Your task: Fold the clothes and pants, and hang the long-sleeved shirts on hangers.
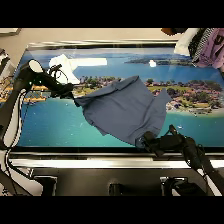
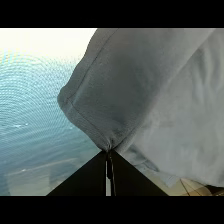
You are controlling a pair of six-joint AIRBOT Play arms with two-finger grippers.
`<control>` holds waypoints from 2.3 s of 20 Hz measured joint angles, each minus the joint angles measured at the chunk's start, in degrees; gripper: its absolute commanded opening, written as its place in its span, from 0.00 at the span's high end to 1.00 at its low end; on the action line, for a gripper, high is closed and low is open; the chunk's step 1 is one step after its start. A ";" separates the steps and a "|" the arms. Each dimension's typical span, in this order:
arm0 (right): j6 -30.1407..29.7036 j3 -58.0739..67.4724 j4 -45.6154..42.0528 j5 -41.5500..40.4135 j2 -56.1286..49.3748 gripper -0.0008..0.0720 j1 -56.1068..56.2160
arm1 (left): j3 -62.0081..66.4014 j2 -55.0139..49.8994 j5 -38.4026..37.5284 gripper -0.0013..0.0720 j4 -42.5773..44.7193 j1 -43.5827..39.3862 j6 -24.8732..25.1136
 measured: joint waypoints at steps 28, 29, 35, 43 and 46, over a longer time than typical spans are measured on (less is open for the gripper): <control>-2.05 78.23 -16.70 -26.49 6.80 0.95 -6.78 | 7.21 52.04 7.74 0.97 17.92 11.61 -6.82; -2.10 77.92 -17.66 -28.70 4.57 0.95 -6.78 | 6.01 50.64 7.98 0.97 17.44 11.30 -6.75; -3.15 71.97 -19.87 -33.31 -14.82 0.95 -6.75 | -1.38 32.02 10.19 0.97 14.75 5.18 -5.20; -3.37 69.66 -16.00 -17.49 -42.69 0.94 -6.75 | -3.19 5.38 17.73 0.96 13.97 -2.78 -5.01; -3.48 69.57 -13.99 -13.27 -47.71 0.70 -6.84 | -3.26 1.55 18.56 0.96 13.88 -4.22 -5.03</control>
